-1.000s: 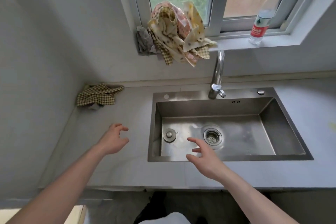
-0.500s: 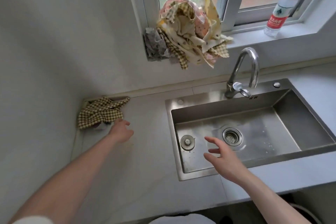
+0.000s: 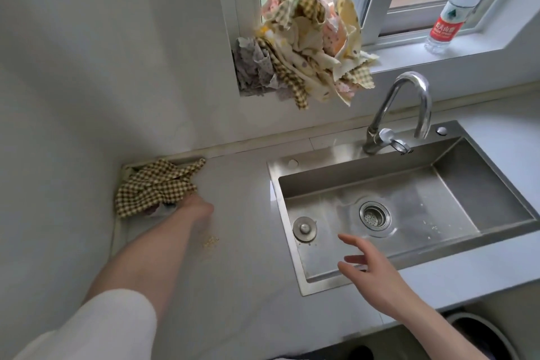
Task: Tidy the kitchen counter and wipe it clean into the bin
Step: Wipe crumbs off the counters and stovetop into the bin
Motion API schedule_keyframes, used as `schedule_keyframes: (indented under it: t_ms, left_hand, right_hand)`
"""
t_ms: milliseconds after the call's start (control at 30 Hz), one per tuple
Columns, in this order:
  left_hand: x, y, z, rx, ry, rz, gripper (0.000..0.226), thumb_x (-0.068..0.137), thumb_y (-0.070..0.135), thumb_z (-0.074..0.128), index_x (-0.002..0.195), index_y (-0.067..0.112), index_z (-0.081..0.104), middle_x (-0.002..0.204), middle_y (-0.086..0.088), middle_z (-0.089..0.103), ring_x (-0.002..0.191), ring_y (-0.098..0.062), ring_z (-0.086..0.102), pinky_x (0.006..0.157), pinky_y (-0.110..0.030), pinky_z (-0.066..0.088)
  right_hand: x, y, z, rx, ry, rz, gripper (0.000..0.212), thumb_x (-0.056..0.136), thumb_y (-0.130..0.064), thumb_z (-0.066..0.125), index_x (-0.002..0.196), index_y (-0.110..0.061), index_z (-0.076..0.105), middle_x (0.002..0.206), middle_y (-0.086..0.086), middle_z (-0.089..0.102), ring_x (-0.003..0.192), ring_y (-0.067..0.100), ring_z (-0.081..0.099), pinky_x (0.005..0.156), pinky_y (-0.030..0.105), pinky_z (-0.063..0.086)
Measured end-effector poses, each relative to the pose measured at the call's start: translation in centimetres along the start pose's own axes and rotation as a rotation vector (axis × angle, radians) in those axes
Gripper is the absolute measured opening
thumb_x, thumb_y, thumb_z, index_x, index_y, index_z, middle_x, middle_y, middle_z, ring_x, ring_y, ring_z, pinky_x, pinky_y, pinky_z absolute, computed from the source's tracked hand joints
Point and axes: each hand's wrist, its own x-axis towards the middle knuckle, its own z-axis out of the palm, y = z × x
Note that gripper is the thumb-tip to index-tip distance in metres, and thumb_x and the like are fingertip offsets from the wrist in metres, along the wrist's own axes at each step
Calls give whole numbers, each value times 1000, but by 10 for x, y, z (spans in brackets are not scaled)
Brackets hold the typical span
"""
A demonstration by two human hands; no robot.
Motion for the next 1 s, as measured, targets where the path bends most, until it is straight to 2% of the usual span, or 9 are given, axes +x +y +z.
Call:
schedule_keyframes:
  t_ms: [100, 167, 300, 400, 533, 667, 767, 867, 1000]
  left_hand:
    - [-9, -1, -12, -94, 79, -11, 70, 95, 20, 58, 156, 1, 29, 158, -17, 37, 142, -33, 42, 112, -33, 41]
    - [-22, 3, -26, -181, 270, 31, 64, 90, 17, 61, 149, 3, 42, 153, -17, 44, 139, -35, 45, 113, -38, 40]
    - [-82, 14, -64, -367, 811, 385, 40, 79, 5, 69, 120, 4, 70, 125, -14, 67, 118, -34, 61, 103, -39, 45]
    - [-149, 31, -90, -391, 913, 617, 20, 78, 8, 78, 97, 16, 80, 102, -3, 77, 96, -27, 67, 89, -38, 52]
    - [-236, 69, -108, -484, 664, 808, 15, 76, 11, 84, 79, 25, 79, 86, 13, 75, 84, -7, 68, 81, -23, 51]
    - [-290, 107, -109, -490, 307, 1037, 20, 80, 6, 81, 76, 25, 75, 81, 10, 72, 77, -11, 69, 74, -23, 56]
    - [-315, 132, -98, -426, 97, 1190, 26, 84, -1, 76, 83, 24, 76, 85, 10, 71, 77, -15, 69, 73, -28, 57]
    - [-339, 159, -73, -360, -69, 1328, 25, 90, 2, 71, 92, 26, 76, 89, 13, 69, 79, -15, 68, 71, -25, 56]
    - [-374, 196, -32, -228, -196, 1457, 28, 94, 10, 64, 112, 31, 71, 97, 18, 68, 83, -10, 65, 73, -30, 56]
  right_hand:
    - [-4, 0, 3, 5, -5, 2, 47, 95, -28, 64, 134, -48, 48, 137, -28, 49, 113, -10, 56, 78, 15, 47]
    - [-5, -2, 2, 14, -1, -5, 47, 95, -27, 64, 134, -48, 49, 136, -26, 50, 112, -10, 56, 77, 14, 47]
    - [-10, -9, 0, 44, 17, -28, 46, 96, -30, 64, 135, -48, 47, 137, -27, 48, 113, -8, 56, 82, 19, 50]
    - [-16, -15, -2, 72, 34, -53, 45, 96, -31, 64, 133, -51, 48, 136, -31, 49, 110, -12, 57, 78, 17, 50]
    - [-30, -23, -10, 125, 80, -99, 43, 97, -29, 63, 131, -51, 49, 133, -32, 52, 109, -17, 55, 76, 13, 49]
    - [-50, -21, -21, 158, 209, -152, 45, 96, -28, 64, 131, -51, 49, 133, -32, 51, 114, -12, 54, 86, 18, 54]
    - [-71, -12, -31, 139, 342, -174, 50, 93, -29, 67, 132, -54, 46, 131, -32, 49, 118, -8, 52, 87, 18, 53]
    - [-98, 1, -45, 112, 455, -195, 59, 91, -29, 70, 138, -52, 42, 133, -33, 45, 123, -4, 50, 92, 18, 50]
    - [-137, 26, -72, 95, 483, -163, 66, 89, -38, 73, 139, -60, 35, 136, -43, 38, 124, -10, 44, 95, 14, 44]
